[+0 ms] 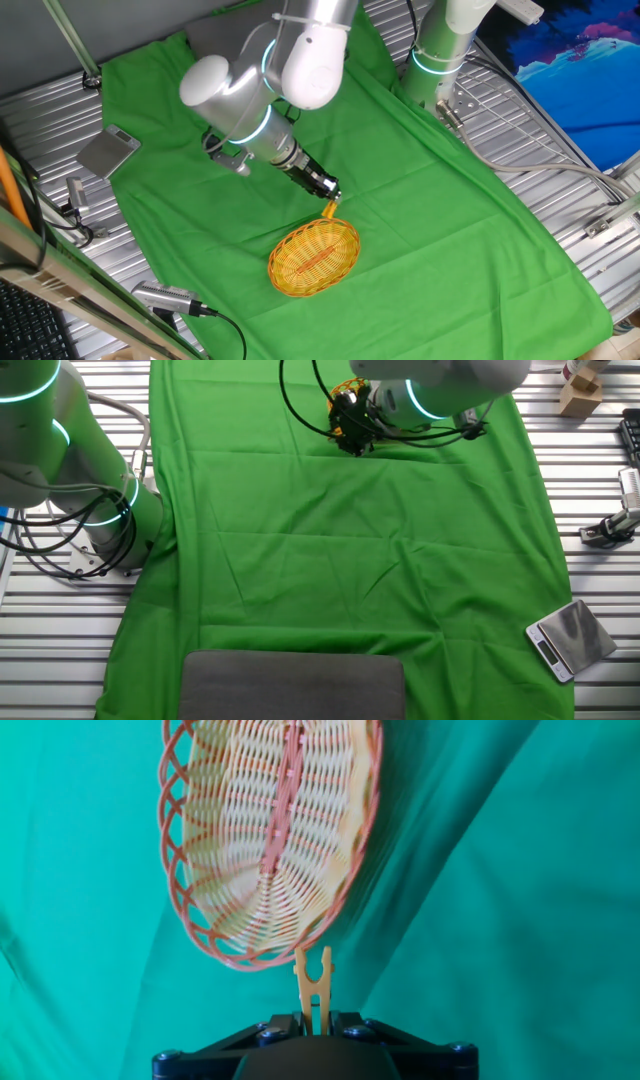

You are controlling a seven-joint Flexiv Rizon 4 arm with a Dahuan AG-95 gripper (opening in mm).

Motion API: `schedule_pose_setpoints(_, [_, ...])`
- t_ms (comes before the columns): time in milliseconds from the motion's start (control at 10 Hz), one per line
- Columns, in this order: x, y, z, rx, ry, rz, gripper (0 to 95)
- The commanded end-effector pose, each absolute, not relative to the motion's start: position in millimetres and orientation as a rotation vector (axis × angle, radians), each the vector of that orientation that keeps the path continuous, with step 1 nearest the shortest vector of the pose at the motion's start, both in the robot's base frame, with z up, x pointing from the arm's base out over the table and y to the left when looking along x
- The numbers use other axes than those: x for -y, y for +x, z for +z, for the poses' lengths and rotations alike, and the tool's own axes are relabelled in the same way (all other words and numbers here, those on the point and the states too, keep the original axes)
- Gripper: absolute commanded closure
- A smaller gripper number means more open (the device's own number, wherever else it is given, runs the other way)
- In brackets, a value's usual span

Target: Use a clamp

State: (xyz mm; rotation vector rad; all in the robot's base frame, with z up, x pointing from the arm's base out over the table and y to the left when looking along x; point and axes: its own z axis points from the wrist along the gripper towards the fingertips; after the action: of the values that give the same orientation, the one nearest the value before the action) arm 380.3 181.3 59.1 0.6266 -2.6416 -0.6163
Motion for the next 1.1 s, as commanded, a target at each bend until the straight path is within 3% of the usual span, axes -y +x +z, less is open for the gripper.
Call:
schedule_pose_setpoints(100, [-183.8, 378.2, 58.7, 2.644, 0.621, -0.615, 95.0])
schedule_pose_setpoints(1100, [-192.3, 373.5, 61.9, 2.655, 0.576, -0.822, 95.0])
